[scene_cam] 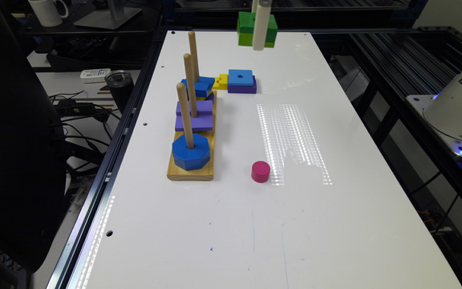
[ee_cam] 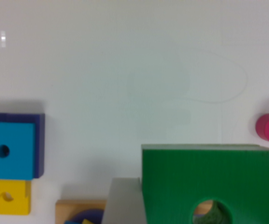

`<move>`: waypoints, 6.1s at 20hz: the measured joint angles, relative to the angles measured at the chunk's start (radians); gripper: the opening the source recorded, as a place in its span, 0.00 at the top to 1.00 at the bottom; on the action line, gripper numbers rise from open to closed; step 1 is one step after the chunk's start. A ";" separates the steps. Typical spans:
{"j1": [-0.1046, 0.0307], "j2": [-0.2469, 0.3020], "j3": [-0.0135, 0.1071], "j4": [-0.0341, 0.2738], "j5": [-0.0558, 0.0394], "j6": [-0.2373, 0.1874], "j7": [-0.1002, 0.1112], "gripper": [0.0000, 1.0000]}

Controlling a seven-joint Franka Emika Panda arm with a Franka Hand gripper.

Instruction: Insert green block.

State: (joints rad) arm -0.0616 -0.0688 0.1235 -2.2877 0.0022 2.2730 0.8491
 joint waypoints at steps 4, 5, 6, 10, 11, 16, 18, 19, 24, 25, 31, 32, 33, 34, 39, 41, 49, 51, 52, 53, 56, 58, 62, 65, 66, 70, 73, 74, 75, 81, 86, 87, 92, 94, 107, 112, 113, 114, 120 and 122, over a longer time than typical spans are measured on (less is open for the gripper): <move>0.000 0.044 0.025 0.046 -0.0001 0.000 0.024 1.00; 0.000 0.054 0.031 0.057 -0.0006 0.000 0.031 1.00; 0.000 0.064 0.037 0.068 -0.0008 0.000 0.037 1.00; 0.000 0.100 0.058 0.107 -0.0020 0.000 0.058 1.00; 0.000 0.109 0.064 0.117 -0.0025 0.000 0.064 1.00; 0.001 0.155 0.089 0.170 -0.0095 -0.001 0.093 1.00; 0.001 0.174 0.098 0.191 -0.0115 -0.002 0.102 1.00; 0.001 0.182 0.102 0.201 -0.0124 -0.002 0.107 1.00; 0.002 0.219 0.119 0.243 -0.0181 -0.004 0.126 1.00; 0.002 0.226 0.122 0.251 -0.0205 -0.004 0.131 1.00; 0.005 0.256 0.136 0.287 -0.0316 -0.008 0.153 1.00; 0.005 0.259 0.137 0.291 -0.0320 -0.008 0.154 1.00; 0.005 0.262 0.139 0.294 -0.0321 -0.008 0.154 1.00; 0.005 0.264 0.139 0.296 -0.0321 -0.008 0.155 1.00; 0.005 0.269 0.143 0.303 -0.0322 -0.008 0.156 1.00; 0.005 0.270 0.143 0.304 -0.0322 -0.008 0.156 1.00; 0.005 0.273 0.143 0.307 -0.0323 -0.008 0.157 1.00; 0.005 0.273 0.143 0.307 -0.0323 -0.008 0.157 1.00; 0.005 0.273 0.143 0.306 -0.0322 -0.007 0.156 1.00; 0.005 0.273 0.143 0.306 -0.0322 -0.007 0.156 1.00; 0.005 0.273 0.143 0.306 -0.0322 -0.007 0.156 1.00; 0.004 0.273 0.143 0.303 -0.0322 -0.005 0.156 1.00; 0.004 0.273 0.143 0.302 -0.0321 -0.005 0.156 1.00; 0.004 0.273 0.143 0.302 -0.0321 -0.005 0.156 1.00; 0.004 0.273 0.143 0.302 -0.0321 -0.005 0.156 1.00; 0.004 0.273 0.143 0.302 -0.0321 -0.005 0.156 1.00; 0.004 0.273 0.143 0.302 -0.0321 -0.005 0.156 1.00; 0.004 0.273 0.143 0.302 -0.0321 -0.005 0.156 1.00; 0.004 0.273 0.143 0.302 -0.0321 -0.005 0.156 1.00; 0.004 0.273 0.143 0.302 -0.0321 -0.004 0.156 1.00; 0.004 0.273 0.144 0.303 -0.0320 -0.001 0.156 1.00; 0.004 0.273 0.144 0.303 -0.0319 0.000 0.156 1.00; 0.004 0.273 0.145 0.303 -0.0319 0.003 0.156 1.00; 0.004 0.273 0.145 0.303 -0.0319 0.004 0.156 1.00; 0.002 0.279 0.145 0.306 -0.0319 0.021 0.156 1.00; 0.001 0.281 0.145 0.307 -0.0319 0.026 0.155 1.00; 0.001 0.282 0.145 0.307 -0.0319 0.028 0.155 1.00; 0.001 0.282 0.145 0.307 -0.0319 0.029 0.155 1.00; 0.001 0.296 0.145 0.307 -0.0319 0.040 0.155 1.00; 0.001 0.304 0.145 0.307 -0.0319 0.049 0.155 1.00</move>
State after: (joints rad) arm -0.0608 0.2349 0.2682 -1.9804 -0.0298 2.3215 1.0037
